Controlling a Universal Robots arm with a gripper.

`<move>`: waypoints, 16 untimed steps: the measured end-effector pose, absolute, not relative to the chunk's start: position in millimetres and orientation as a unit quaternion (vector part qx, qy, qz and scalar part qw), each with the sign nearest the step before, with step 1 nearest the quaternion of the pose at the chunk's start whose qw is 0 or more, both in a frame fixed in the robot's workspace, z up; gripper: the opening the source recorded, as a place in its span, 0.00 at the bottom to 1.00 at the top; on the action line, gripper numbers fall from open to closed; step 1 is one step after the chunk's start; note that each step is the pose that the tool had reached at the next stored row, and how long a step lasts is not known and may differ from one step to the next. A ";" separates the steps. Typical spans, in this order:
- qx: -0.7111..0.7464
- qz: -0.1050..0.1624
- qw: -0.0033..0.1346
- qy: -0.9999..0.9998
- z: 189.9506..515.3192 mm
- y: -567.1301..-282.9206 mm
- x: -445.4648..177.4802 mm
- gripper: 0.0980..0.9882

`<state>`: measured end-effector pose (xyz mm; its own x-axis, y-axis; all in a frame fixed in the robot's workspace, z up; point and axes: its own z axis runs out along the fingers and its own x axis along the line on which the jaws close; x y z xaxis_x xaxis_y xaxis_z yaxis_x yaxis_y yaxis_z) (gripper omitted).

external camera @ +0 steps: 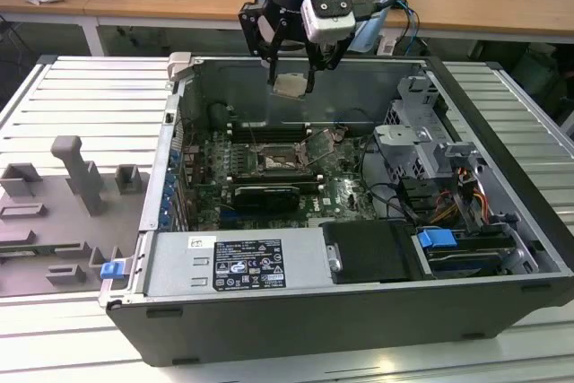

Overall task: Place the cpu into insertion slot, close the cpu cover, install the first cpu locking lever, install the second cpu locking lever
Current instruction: 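Place the cpu into insertion slot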

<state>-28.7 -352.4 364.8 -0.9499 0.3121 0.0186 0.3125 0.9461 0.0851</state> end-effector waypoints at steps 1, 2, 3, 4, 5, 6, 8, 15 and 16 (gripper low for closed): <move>-0.165 -0.044 0.002 -0.985 364.7 -352.4 -28.7 0.50; -0.180 -0.044 0.001 -0.983 364.6 -352.4 -28.7 0.50; -0.186 -0.044 0.001 -0.982 364.5 -352.4 -28.7 0.50; -0.192 -0.044 0.001 -0.980 364.4 -352.4 -28.7 0.50; -0.206 -0.044 0.000 -0.978 364.3 -352.4 -28.7 0.50; -0.212 -0.044 0.000 -0.976 364.2 -352.4 -28.7 0.50; -0.227 -0.043 -0.001 -0.973 364.0 -352.4 -28.7 0.50; -0.295 -0.043 -0.004 -0.955 363.3 -352.4 -28.7 0.50; -0.300 -0.043 -0.004 -0.953 363.2 -352.4 -28.7 0.50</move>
